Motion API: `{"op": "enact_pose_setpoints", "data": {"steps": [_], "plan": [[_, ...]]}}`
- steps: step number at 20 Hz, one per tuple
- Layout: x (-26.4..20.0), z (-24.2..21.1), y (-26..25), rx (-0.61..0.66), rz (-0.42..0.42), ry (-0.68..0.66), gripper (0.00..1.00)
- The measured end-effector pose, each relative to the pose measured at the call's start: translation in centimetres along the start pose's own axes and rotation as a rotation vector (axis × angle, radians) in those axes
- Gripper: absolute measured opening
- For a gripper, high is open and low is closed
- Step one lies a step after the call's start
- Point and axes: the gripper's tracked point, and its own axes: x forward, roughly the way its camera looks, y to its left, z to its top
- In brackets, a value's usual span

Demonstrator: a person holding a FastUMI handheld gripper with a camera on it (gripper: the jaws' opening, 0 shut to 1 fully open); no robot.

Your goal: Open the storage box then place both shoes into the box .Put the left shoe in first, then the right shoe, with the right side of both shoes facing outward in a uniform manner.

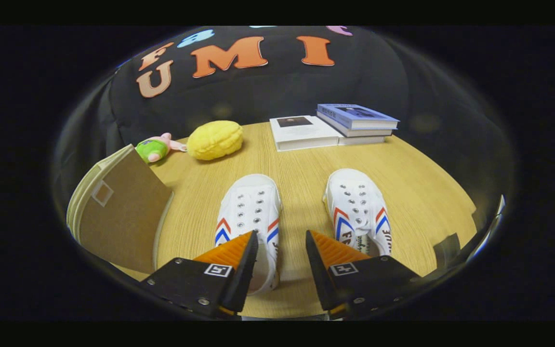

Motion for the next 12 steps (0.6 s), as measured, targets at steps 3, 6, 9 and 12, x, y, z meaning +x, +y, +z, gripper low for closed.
{"op": "enact_pose_setpoints", "data": {"steps": [3,6,9,12], "plan": [[0.7,-0.6,0.4,0.003,0.010,0.023,0.58],[1.2,-0.8,0.9,0.002,0.023,0.034,0.58],[1.7,-1.7,1.1,0.021,0.027,0.070,0.58],[1.8,-1.8,1.3,0.021,0.042,0.072,0.57]]}}
